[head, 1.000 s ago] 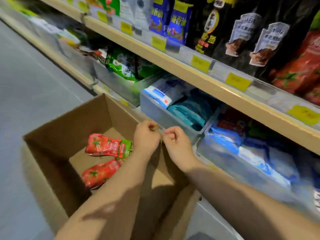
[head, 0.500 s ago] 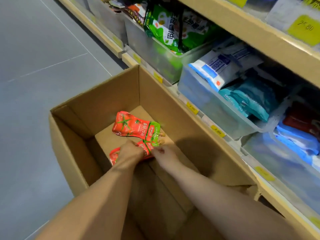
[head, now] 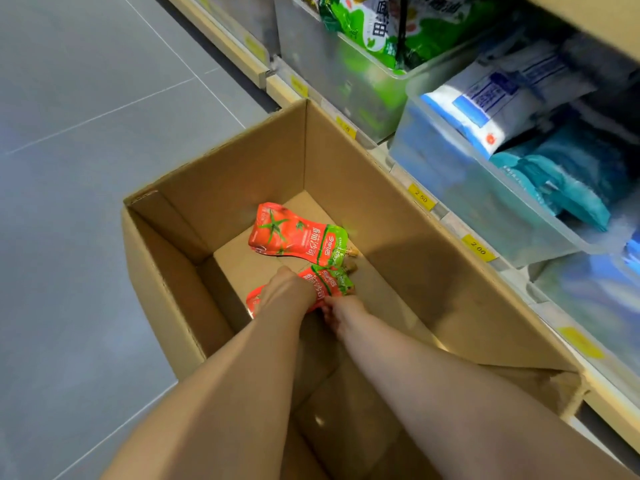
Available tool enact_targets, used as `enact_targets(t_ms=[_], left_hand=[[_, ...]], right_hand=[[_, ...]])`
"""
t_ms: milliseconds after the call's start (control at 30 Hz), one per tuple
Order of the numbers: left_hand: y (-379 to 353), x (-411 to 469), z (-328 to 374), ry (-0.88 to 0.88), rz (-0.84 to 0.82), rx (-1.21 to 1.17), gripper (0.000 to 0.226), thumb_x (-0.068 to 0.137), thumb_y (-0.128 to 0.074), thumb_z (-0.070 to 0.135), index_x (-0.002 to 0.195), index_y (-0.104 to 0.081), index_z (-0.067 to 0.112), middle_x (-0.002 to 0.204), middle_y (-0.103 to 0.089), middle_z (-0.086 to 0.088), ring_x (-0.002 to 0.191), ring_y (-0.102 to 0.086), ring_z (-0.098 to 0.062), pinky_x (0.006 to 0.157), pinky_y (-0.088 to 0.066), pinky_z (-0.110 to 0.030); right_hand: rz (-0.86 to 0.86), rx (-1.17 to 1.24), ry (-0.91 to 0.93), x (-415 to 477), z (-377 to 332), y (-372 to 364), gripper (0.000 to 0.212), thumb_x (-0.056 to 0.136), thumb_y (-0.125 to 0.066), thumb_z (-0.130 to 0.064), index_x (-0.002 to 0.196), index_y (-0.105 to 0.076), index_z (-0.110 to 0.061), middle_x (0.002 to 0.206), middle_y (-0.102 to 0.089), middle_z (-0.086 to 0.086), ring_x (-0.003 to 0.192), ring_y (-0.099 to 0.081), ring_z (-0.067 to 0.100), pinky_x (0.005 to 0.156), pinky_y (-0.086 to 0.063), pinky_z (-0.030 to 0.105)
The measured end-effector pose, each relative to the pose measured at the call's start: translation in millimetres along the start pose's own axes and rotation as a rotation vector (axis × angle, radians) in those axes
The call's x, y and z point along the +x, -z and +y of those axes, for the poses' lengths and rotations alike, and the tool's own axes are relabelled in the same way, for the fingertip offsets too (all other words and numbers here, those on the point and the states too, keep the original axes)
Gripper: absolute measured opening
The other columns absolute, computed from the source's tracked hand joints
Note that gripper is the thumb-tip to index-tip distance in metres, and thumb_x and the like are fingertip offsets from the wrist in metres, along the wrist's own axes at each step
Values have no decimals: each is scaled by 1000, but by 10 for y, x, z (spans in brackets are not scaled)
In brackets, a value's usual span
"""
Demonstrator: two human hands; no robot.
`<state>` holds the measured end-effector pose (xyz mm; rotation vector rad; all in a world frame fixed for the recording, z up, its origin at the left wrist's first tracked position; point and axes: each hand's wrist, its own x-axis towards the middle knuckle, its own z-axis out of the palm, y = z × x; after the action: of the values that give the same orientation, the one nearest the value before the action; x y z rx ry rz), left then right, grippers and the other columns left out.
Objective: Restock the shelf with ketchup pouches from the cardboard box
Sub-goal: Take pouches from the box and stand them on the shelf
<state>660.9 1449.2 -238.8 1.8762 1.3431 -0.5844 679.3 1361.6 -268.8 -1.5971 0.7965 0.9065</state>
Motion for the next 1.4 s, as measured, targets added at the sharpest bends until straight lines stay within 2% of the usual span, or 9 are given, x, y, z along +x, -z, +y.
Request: enact_targets(t_ms=[167, 333, 500, 600, 700, 767, 1000, 1233, 1400], left_hand=[[-127, -99, -44, -133, -102, 228, 44, 90, -46, 24, 132, -48, 12, 136, -49, -14, 125, -49, -30, 91, -43, -31], [-117, -355, 40, -248, -127, 94, 35, 89, -50, 15, 121, -58, 4, 128, -58, -16, 117, -56, -29, 91, -45, -32], [-21, -641, 101, -463, -98, -325, 10, 86, -54, 10, 91, -62, 8, 102, -67, -28, 98, -62, -42, 83, -50, -42], [67, -783, 205, -665, 0, -345, 28, 87, -59, 8, 64, -50, 21, 67, -59, -1, 65, -56, -17, 60, -45, -11], [185, -1058, 400, -867, -7, -327, 20, 86, -62, 8, 70, -58, 20, 71, -59, 3, 68, -53, -9, 60, -41, -5], [262, -1257, 590, -980, -29, -302, 10, 87, -60, 11, 79, -61, 16, 79, -64, -10, 74, -56, -16, 70, -47, -21], [409, -2248, 1199, -1298, 79, -317, 14, 88, -58, 21, 76, -59, 30, 66, -59, 14, 65, -54, -4, 66, -44, -28], [38, -3133, 1590, -1371, -36, -317, 22, 88, -57, 22, 69, -56, 34, 62, -56, 16, 59, -52, 3, 59, -44, -21], [-218, -3730, 2015, -1364, -132, -386, 15, 87, -58, 25, 72, -61, 27, 61, -59, 10, 57, -56, -9, 58, -46, -28]], right_hand=[[125, -383, 309, -186, -14, 283, 30, 81, -59, -17, 59, -39, -19, 65, -55, 2, 63, -49, 22, 56, -36, 25], [139, -584, 633, -506, -146, 626, 24, 83, -61, -21, 63, -47, -20, 72, -58, -1, 75, -53, 20, 61, -33, 26], [50, -541, 948, -928, -410, 917, 9, 84, -61, -14, 75, -60, -14, 71, -54, 1, 72, -48, 17, 64, -35, 25], [10, -450, 1002, -1224, -649, 1177, 8, 86, -61, -17, 78, -60, -19, 70, -56, -9, 65, -51, 5, 61, -40, 8], [-25, -304, 1103, -1570, -872, 1422, 20, 87, -60, -17, 72, -55, -29, 67, -56, -11, 58, -53, -3, 56, -44, 11], [30, -221, 1174, -1774, -1044, 1595, 25, 87, -61, -14, 69, -53, -29, 65, -53, -11, 56, -51, -2, 53, -41, 9], [194, -55, 1188, -2310, -1416, 2527, 12, 89, -59, -19, 98, -63, -13, 74, -60, 2, 45, -50, 0, 43, -39, 15], [279, -137, 1008, -2587, -1190, 3487, 22, 91, -52, -25, 70, -60, -21, 61, -57, -1, 48, -51, 10, 45, -40, 24], [428, -56, 1039, -2865, -1281, 4099, 30, 89, -54, -22, 60, -57, -19, 45, -50, -1, 37, -46, 9, 36, -39, 18]])
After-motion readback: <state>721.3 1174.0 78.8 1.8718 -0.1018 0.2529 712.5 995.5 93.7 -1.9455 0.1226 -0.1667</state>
